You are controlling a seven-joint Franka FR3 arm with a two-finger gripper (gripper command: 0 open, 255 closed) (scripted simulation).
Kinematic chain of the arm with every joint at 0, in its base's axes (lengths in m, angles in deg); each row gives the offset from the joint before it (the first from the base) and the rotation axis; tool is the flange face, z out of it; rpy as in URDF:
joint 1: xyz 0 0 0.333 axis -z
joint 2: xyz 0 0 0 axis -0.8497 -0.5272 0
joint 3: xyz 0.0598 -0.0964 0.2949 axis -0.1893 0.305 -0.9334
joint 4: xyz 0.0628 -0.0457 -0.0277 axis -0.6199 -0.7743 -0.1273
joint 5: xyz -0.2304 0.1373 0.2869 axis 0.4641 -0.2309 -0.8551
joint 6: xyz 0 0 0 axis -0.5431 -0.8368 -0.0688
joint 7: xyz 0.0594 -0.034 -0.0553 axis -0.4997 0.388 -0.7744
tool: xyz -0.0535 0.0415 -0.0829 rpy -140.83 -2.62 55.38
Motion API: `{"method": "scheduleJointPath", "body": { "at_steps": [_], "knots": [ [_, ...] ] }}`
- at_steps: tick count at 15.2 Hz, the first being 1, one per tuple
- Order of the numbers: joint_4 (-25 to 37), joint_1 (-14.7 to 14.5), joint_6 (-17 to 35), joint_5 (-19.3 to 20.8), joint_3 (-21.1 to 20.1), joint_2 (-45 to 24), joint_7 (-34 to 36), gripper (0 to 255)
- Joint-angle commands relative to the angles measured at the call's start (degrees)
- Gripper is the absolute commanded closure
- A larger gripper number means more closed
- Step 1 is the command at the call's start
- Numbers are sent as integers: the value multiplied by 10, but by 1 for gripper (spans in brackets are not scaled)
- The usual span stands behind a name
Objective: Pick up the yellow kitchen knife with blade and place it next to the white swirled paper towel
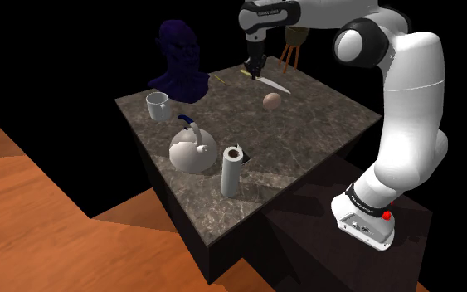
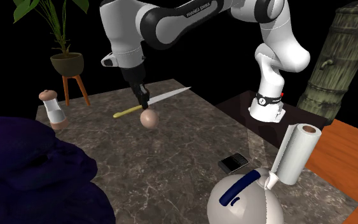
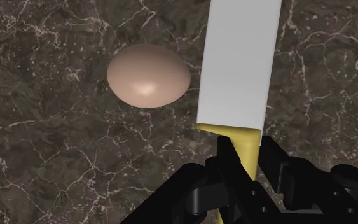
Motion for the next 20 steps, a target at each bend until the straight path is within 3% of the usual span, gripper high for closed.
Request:
{"method": "scheduleJointPath", "body": {
  "at_steps": [1,19,20],
  "knots": [
    [18,0,-18,0,0,-1,-1,255],
    [177,4,-163,-1,1,-14,-10,255],
    [117,-4,-140,1,0,23,-3,255]
  ]
}}
